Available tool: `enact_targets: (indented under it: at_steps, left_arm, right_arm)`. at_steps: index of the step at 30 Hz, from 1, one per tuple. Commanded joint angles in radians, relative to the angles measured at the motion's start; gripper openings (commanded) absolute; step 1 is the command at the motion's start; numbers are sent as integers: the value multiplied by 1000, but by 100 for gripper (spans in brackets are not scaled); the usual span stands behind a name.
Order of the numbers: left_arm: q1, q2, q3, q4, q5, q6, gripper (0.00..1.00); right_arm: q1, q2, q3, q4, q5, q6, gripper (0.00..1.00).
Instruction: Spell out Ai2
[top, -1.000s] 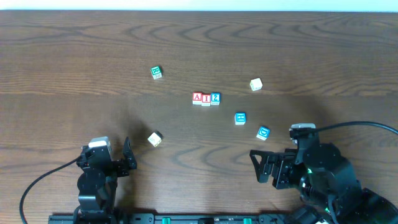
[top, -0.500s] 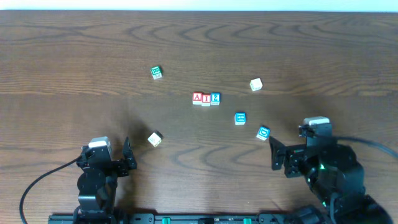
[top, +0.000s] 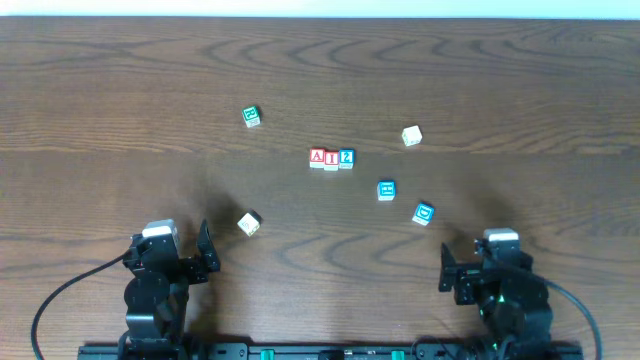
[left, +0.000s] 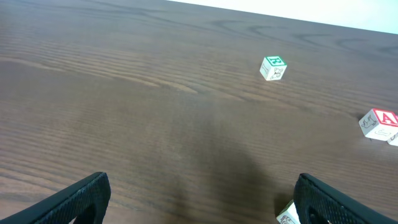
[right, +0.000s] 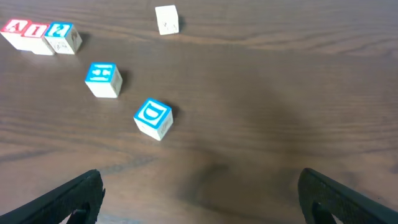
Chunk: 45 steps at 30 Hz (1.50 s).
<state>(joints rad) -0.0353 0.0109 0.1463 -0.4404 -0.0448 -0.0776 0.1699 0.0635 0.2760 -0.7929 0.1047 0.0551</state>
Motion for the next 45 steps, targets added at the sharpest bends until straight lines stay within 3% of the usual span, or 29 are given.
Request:
enact_targets:
  at_steps: [1,45]
  left_arm:
    - [2,-6,-20,0,-10,3,95]
    - [2,-6,-20,0,-10,3,95]
  right_arm:
    - [-10,-60,-26,-13,-4,-19,99]
    - [-10,-58,-88,-49,-4,-19,99]
